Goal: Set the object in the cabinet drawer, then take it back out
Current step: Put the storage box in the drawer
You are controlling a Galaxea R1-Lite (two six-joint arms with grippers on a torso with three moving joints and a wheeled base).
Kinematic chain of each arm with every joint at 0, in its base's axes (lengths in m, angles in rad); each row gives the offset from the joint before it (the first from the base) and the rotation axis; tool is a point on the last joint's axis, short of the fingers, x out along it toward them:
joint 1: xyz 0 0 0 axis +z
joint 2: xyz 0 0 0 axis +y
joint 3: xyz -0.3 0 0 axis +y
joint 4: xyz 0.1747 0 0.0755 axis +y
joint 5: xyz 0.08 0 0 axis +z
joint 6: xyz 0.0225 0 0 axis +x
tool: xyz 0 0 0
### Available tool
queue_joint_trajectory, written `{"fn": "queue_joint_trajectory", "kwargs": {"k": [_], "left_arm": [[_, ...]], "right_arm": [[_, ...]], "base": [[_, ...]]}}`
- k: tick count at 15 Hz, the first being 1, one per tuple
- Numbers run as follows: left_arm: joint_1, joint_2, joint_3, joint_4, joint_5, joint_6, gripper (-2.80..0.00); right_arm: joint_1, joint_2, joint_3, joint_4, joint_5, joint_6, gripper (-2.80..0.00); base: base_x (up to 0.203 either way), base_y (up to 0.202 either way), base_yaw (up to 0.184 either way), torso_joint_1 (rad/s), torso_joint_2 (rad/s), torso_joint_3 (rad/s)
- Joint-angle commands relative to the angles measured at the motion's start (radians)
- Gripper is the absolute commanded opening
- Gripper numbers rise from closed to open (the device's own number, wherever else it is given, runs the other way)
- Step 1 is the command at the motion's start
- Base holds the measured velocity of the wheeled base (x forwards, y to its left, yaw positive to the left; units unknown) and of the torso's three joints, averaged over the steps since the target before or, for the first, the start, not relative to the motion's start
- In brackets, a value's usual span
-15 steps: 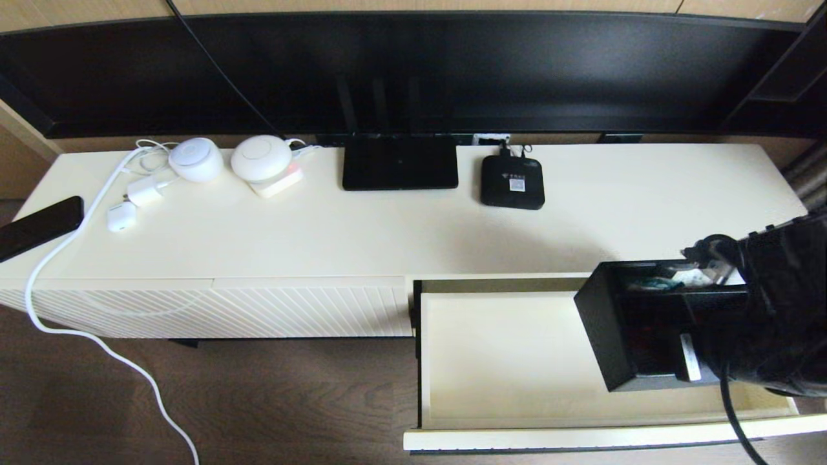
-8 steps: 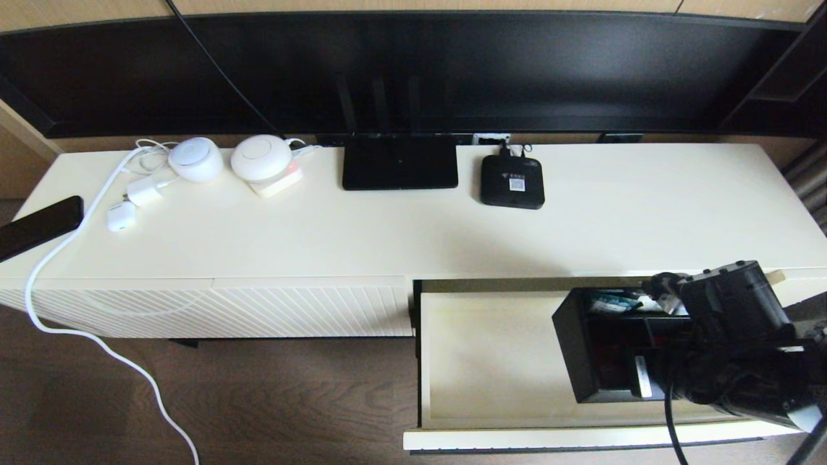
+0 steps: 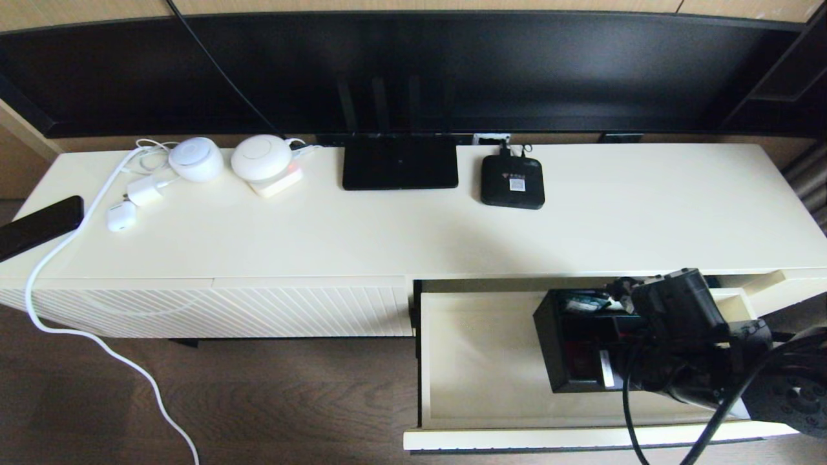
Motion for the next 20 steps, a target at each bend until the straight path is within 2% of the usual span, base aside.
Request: {"fn": "queue_joint_trajectory", "kwargs": {"k": [1, 6, 12, 13, 14, 20], "left_arm": [[0.0, 0.002, 0.001, 0.0, 0.0, 0.0, -2.8], [0.0, 0.002, -0.001, 0.0, 0.0, 0.0, -2.8], [0.0, 0.002, -0.001, -0.001, 0.0, 0.0, -2.8], [0.0, 0.0, 0.0, -0.001, 0.0, 0.0, -2.8], [0.0, 0.001, 0.001, 0.0, 0.0, 0.0, -2.8], [0.0, 0.002, 0.001, 0.0, 0.0, 0.0, -2.8]], "right_arm": [[-0.003, 0.056, 0.01, -0.02, -0.003, 0.002, -2.8], [-0.017, 0.125, 0.047, -0.101, -0.003, 0.005, -2.8], [-0.021, 0.141, 0.047, -0.103, -0.017, 0.006, -2.8], [-0.021, 0.135, 0.047, -0.103, -0.017, 0.006, -1.97], [-0.021, 0.123, 0.047, -0.101, -0.017, 0.006, 0.0], [-0.02, 0.03, 0.065, -0.088, -0.015, -0.001, 0.0]], "base": [[0.0, 0.0, 0.0, 0.0, 0.0, 0.0], [0.0, 0.0, 0.0, 0.0, 0.0, 0.0], [0.0, 0.0, 0.0, 0.0, 0.0, 0.0], [0.0, 0.0, 0.0, 0.0, 0.0, 0.0], [0.0, 0.0, 0.0, 0.0, 0.0, 0.0], [0.0, 0.0, 0.0, 0.0, 0.0, 0.0]]}}
